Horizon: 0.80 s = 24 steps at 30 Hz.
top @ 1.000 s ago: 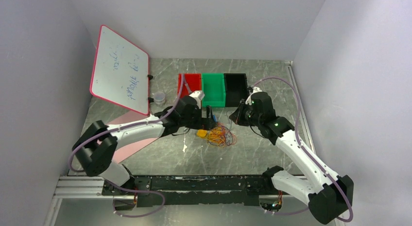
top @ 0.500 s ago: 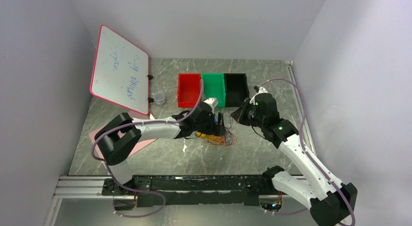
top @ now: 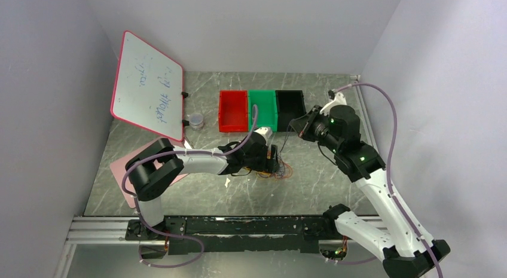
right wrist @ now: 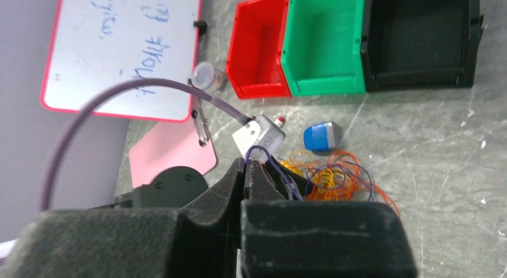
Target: Untangle the cables
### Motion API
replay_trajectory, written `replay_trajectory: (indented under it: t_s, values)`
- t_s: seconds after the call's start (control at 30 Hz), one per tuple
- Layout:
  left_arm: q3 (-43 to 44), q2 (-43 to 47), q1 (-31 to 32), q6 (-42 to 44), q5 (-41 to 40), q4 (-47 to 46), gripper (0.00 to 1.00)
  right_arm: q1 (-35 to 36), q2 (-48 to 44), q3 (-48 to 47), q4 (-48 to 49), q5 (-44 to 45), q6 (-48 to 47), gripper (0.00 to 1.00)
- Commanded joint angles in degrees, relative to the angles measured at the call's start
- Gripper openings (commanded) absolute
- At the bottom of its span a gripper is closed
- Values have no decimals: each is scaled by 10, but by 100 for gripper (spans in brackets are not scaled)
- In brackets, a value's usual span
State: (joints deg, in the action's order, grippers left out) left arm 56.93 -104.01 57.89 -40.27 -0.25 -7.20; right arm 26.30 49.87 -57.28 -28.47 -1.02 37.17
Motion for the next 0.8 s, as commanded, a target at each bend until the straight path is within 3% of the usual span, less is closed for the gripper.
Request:
replay_trajectory:
  t_s: [0.0, 0.77]
  values:
    - [-12, -13, 3, -2, -24, -7, 79, -3, -8, -73, 1, 30, -17, 0]
    - [-35, -8, 4, -10, -51, 5, 66, -3, 12, -321, -59, 156, -145, 0]
